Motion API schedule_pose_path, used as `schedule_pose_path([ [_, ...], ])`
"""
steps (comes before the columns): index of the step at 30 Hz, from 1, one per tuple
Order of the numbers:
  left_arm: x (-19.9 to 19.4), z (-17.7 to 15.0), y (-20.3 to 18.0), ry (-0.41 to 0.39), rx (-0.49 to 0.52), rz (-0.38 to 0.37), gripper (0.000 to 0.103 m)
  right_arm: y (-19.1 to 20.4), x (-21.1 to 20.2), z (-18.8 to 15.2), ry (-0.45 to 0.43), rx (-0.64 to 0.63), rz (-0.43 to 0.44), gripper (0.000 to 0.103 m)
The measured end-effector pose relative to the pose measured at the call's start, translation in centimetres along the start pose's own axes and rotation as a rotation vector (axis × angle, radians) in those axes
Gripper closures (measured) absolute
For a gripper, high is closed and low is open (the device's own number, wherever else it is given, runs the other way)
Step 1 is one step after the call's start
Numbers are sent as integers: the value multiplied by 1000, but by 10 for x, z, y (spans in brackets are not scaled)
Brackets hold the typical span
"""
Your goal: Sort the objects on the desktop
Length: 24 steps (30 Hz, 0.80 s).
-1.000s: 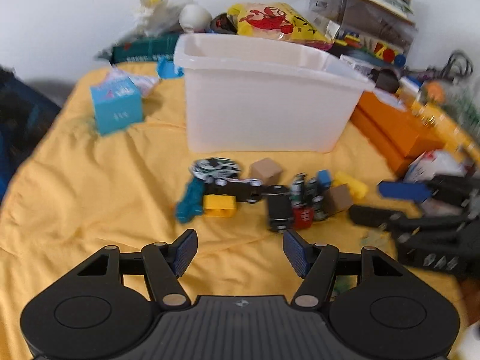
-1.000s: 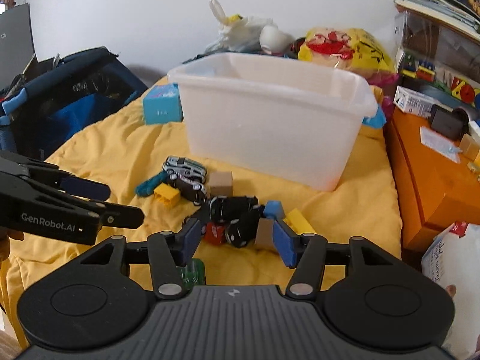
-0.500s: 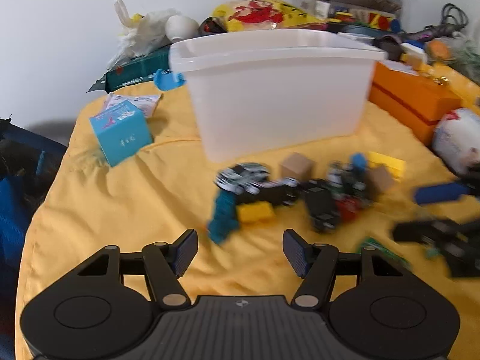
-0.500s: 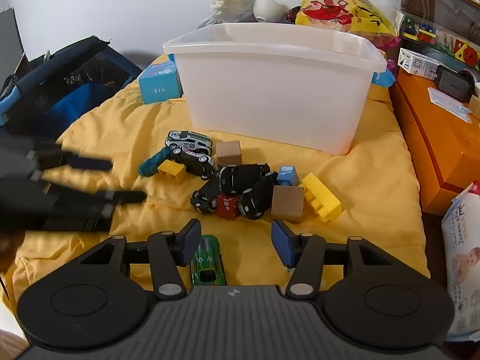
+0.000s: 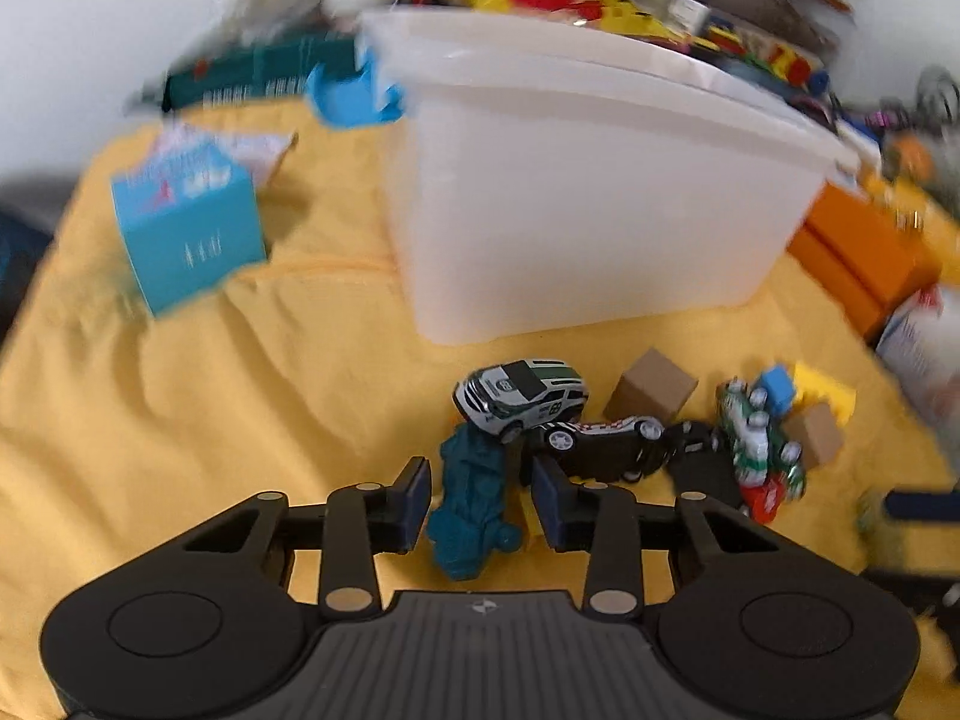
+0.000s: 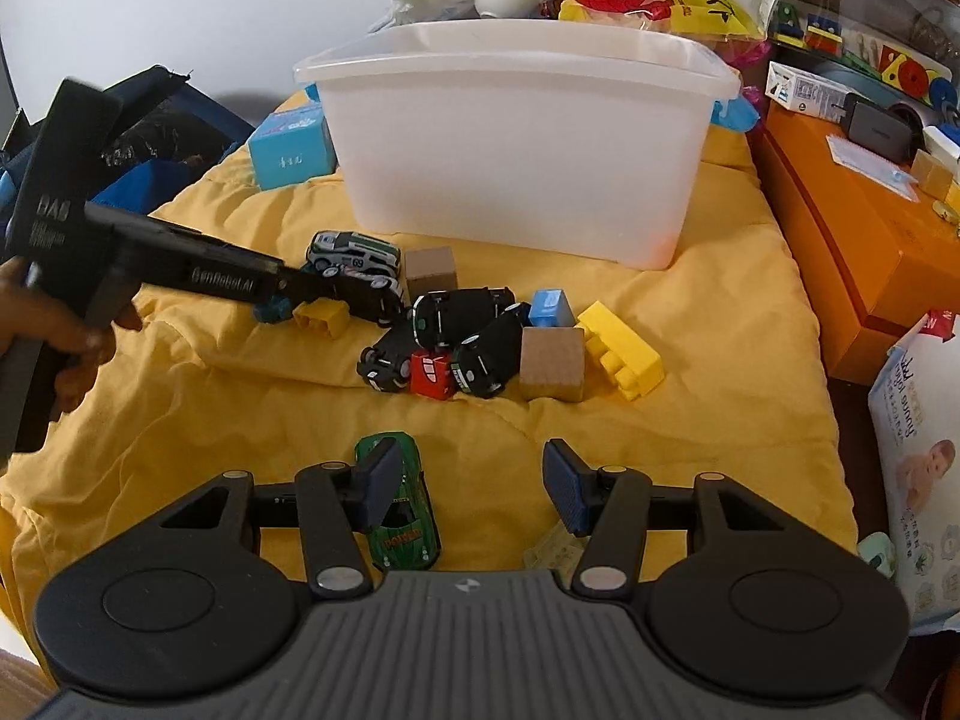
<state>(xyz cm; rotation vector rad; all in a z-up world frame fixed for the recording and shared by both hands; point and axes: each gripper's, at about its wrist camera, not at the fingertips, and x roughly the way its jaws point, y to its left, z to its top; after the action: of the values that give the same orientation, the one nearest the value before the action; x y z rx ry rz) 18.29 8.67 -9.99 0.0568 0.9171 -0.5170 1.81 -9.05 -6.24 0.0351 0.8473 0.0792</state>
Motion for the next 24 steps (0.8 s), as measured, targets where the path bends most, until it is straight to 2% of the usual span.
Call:
schedule_pose_path([
  [1, 2, 3, 8, 23, -55, -23, 59, 0, -1, 0, -6, -2, -4, 48],
  [3, 4, 6, 16, 53, -116, -49, 62, -1, -3, 0, -13, -12, -11, 48],
  [4, 3, 6, 16, 55, -119, -52, 72, -2, -4, 0, -14, -23, -11, 48],
  [5, 0, 4, 14, 57, -96, -56, 77, -3, -6, -1, -15, -33, -7, 48],
  [8, -10, -8, 4, 59, -36, -42, 77, -6, -14, -6, -23, -52, 17, 47],
  [10, -21, -23, -7, 60, 10, -4, 77, -10, -16, -9, -22, -51, -4, 46],
  [12, -36, -39, -15, 50, 26, 18, 77, -17, -19, -11, -22, -33, -33, 46],
  [16, -63, -73, -37, 42, 25, 10, 77, -33, -12, -15, 20, 20, -68, 46],
  [19, -69, -85, -54, 37, 27, -7, 77, -41, -1, -16, 68, 67, -43, 46],
  [22, -64, -91, -73, 56, 64, -17, 77, -42, 12, -16, 110, 78, 27, 47],
  [24, -60, -91, -81, 67, 66, 5, 75, -39, 18, -12, 111, 32, 58, 58],
])
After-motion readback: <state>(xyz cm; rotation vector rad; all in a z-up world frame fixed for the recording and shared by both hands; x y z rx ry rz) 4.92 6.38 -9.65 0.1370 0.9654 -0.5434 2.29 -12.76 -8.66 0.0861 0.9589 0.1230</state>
